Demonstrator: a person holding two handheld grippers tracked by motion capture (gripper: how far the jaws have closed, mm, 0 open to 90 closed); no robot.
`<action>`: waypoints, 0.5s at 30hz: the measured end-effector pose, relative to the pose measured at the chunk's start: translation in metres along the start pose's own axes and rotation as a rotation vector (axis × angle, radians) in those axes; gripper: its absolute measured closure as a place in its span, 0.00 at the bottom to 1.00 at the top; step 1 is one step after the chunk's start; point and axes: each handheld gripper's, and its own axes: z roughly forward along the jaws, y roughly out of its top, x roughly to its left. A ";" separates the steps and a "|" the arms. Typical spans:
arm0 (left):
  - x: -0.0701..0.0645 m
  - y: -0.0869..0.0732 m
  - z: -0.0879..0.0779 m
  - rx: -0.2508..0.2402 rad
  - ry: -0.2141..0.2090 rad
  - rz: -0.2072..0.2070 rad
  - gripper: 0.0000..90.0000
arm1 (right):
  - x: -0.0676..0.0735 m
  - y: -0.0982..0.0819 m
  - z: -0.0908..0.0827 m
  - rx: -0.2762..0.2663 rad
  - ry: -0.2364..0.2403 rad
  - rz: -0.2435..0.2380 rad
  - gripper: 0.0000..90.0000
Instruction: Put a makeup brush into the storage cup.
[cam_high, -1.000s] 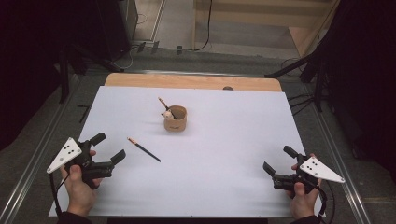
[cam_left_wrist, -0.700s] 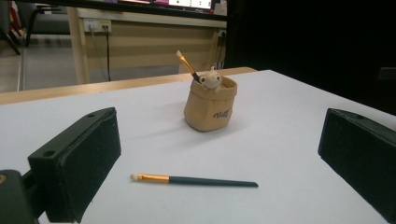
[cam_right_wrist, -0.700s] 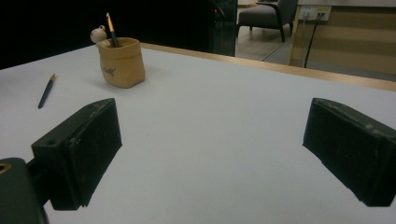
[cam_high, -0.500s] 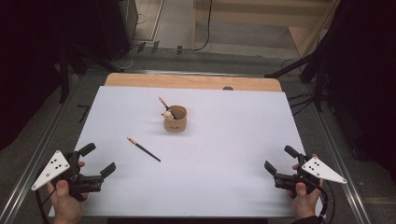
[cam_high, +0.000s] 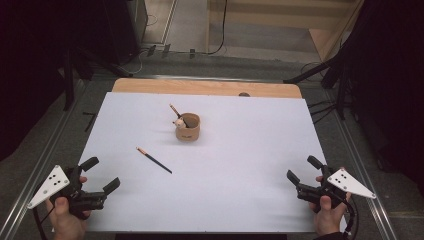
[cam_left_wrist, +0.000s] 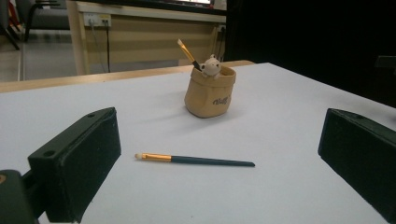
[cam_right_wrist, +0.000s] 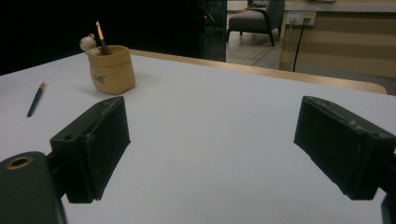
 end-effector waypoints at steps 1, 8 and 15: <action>-0.001 0.001 0.000 -0.001 -0.002 0.002 0.00 | 0.000 0.000 0.000 0.002 0.001 0.000 0.11; -0.002 0.005 0.004 -0.015 -0.010 0.000 0.00 | 0.001 0.001 0.001 0.002 0.005 0.003 0.12; -0.005 0.010 0.017 -0.009 -0.033 0.007 0.00 | -0.001 0.000 -0.001 0.000 0.001 0.008 0.13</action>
